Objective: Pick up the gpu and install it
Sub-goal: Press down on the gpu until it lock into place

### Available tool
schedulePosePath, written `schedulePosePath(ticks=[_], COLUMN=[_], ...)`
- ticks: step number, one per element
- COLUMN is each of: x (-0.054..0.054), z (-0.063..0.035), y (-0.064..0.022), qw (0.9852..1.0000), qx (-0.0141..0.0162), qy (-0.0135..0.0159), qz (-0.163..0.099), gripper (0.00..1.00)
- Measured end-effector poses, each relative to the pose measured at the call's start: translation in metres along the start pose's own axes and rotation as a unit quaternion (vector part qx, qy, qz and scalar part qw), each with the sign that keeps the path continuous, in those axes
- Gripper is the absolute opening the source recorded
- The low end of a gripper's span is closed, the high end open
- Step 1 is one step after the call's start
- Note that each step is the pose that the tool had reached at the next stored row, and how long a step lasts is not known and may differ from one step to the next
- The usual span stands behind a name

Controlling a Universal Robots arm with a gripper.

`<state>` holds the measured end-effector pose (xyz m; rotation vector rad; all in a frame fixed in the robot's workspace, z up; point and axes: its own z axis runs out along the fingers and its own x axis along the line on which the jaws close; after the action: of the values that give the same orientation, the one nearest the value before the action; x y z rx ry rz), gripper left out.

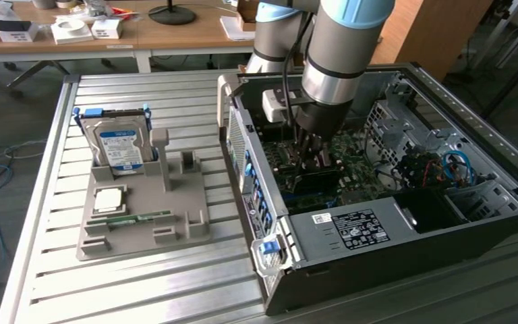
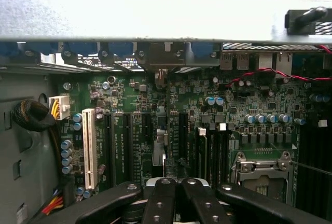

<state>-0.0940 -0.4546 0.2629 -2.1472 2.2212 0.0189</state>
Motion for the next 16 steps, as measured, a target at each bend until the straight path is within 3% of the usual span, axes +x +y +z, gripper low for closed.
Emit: schedulePosePath(ticks=[16], x=[0.0000], z=[0.0016], y=[0.0002], qw=[1.0000], qx=[0.0001], qy=[-0.0003], qz=[0.000], gripper=[0.11])
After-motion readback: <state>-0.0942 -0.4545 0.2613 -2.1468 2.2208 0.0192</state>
